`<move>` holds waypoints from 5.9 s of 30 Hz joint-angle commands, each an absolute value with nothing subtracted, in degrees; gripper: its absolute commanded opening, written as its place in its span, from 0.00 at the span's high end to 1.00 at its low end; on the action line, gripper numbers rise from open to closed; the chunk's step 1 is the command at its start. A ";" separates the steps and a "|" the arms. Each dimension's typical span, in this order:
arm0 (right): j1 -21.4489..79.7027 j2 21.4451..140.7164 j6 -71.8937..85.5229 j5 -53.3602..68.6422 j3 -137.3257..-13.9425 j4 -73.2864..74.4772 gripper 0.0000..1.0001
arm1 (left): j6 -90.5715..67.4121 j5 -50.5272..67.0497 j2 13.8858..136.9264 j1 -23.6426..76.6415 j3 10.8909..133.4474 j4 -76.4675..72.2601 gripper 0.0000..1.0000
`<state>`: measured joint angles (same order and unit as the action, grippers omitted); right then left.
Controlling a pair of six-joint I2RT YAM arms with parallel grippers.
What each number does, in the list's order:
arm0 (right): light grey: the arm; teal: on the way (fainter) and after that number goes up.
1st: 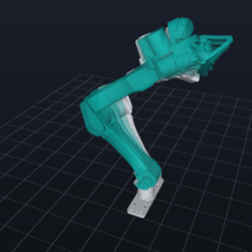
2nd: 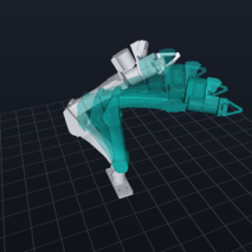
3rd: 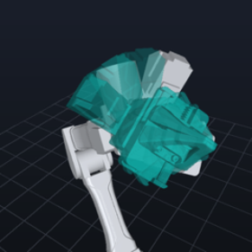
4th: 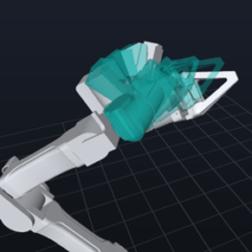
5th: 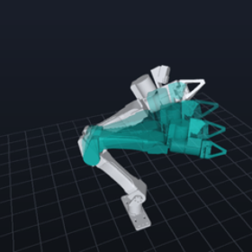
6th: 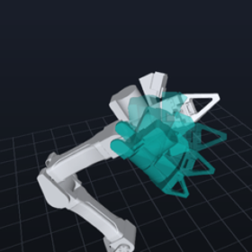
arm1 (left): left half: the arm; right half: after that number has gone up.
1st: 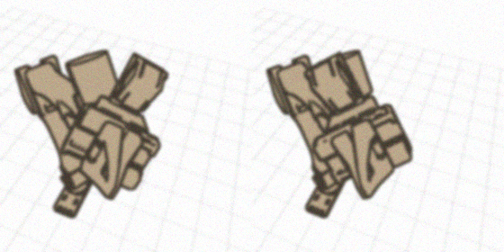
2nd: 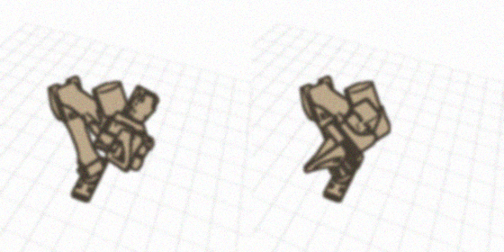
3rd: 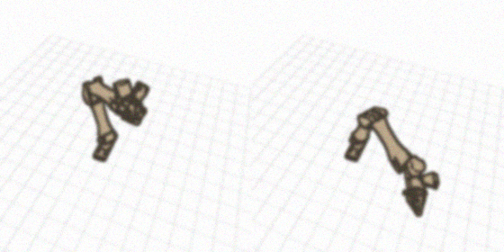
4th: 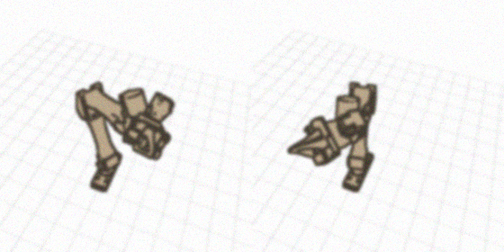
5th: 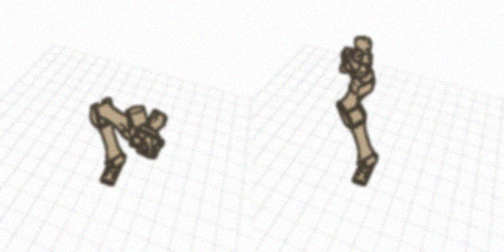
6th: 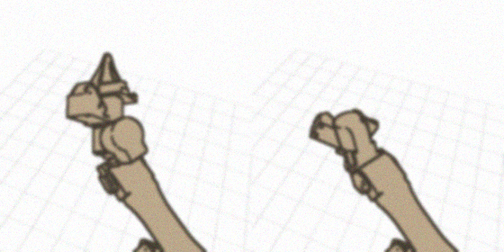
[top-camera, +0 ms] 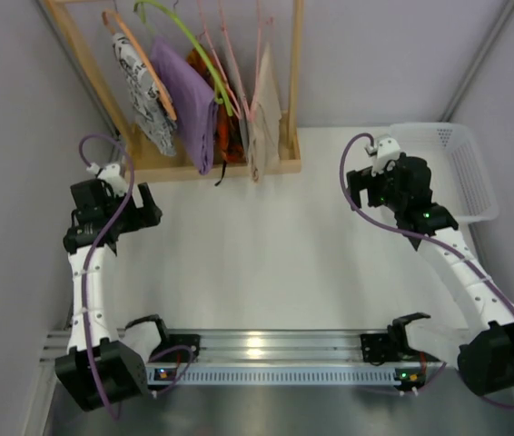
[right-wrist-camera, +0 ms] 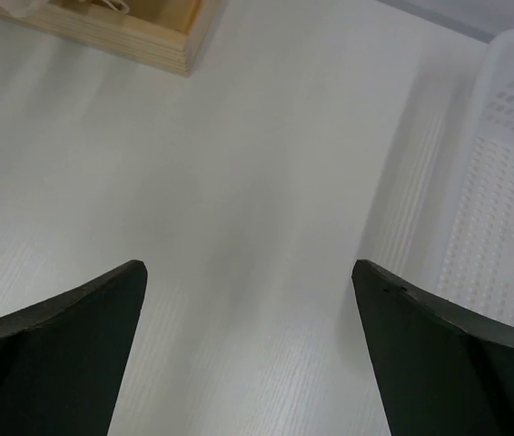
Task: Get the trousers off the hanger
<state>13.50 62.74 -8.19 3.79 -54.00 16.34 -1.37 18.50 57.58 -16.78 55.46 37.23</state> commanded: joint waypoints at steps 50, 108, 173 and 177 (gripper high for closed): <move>9.49 65.92 -5.89 6.24 -56.51 17.58 0.01 | -3.52 -9.50 111.00 30.50 141.07 22.24 0.41; 7.73 65.83 -4.92 8.96 -53.96 15.82 0.01 | 3.25 -22.58 117.33 30.67 147.91 4.22 1.00; 8.17 60.20 -1.23 29.45 -66.35 20.57 0.01 | -26.28 5.36 94.22 31.73 128.85 19.34 1.00; 9.05 61.69 2.36 27.25 -69.77 17.41 0.02 | -27.33 5.36 96.32 32.17 129.81 19.25 1.00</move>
<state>8.43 61.30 -0.69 29.15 -64.84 24.21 -24.62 5.93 96.03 31.59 126.52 27.77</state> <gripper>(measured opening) 0.990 0.064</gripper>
